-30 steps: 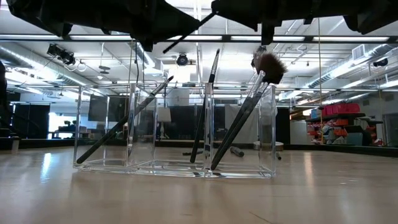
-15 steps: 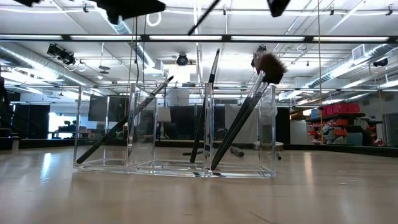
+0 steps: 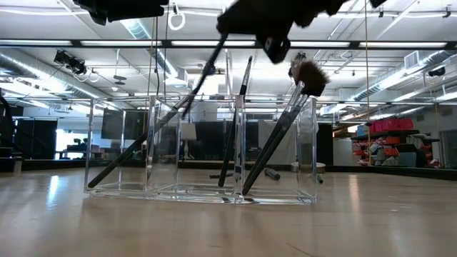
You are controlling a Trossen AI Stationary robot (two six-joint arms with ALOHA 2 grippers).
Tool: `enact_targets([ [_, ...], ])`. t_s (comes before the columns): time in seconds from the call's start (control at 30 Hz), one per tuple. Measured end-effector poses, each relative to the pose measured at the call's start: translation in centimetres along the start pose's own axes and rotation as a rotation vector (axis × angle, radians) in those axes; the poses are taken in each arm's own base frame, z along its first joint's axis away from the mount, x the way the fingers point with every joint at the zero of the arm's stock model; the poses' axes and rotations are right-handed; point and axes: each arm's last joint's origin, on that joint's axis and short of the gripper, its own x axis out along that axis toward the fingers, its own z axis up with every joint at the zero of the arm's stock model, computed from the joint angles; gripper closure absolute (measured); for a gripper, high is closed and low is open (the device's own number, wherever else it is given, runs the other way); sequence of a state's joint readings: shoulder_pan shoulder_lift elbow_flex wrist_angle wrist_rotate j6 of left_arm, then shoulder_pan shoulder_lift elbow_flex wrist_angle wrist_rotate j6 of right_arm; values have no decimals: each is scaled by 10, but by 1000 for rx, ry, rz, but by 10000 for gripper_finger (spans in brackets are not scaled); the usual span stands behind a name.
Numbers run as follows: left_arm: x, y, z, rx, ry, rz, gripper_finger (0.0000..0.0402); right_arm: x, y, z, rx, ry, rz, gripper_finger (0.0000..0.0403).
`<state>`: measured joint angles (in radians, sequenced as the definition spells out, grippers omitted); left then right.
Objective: Put items in baskets/containers
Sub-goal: Put the black eyeshadow brush into the transparent organizer, then put the black liner brush into the transparent organizer
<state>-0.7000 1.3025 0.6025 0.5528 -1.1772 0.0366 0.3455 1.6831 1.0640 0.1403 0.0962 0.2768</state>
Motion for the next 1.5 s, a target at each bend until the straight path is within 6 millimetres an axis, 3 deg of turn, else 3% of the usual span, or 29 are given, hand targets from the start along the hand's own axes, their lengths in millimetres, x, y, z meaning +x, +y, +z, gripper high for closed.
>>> enact_targets([
  [0.43, 9, 5, -5, -28, 29, 40, 205, 17, -25, -10, 33, 95, -9, 381],
  [0.77, 9, 5, -5, -27, 29, 39, 205, 18, -28, -11, 52, 104, -6, 336],
  [1.0, 9, 5, -5, -22, 32, 38, 205, 14, -33, -7, 24, 90, -64, 269],
  [1.13, 9, 5, -7, -24, 40, 38, 204, -7, -36, 6, 7, 78, -130, 243],
  [1.27, 9, 5, -10, -23, 52, 39, 204, -44, -32, 17, -13, 101, -250, 241],
  [1.37, 12, 7, -14, -35, 75, 53, 205, -70, -28, 14, -27, 160, -386, 248],
  [1.5, 18, 14, -24, -80, 127, 100, 205, -94, -24, -3, 9, 202, -583, 261],
])
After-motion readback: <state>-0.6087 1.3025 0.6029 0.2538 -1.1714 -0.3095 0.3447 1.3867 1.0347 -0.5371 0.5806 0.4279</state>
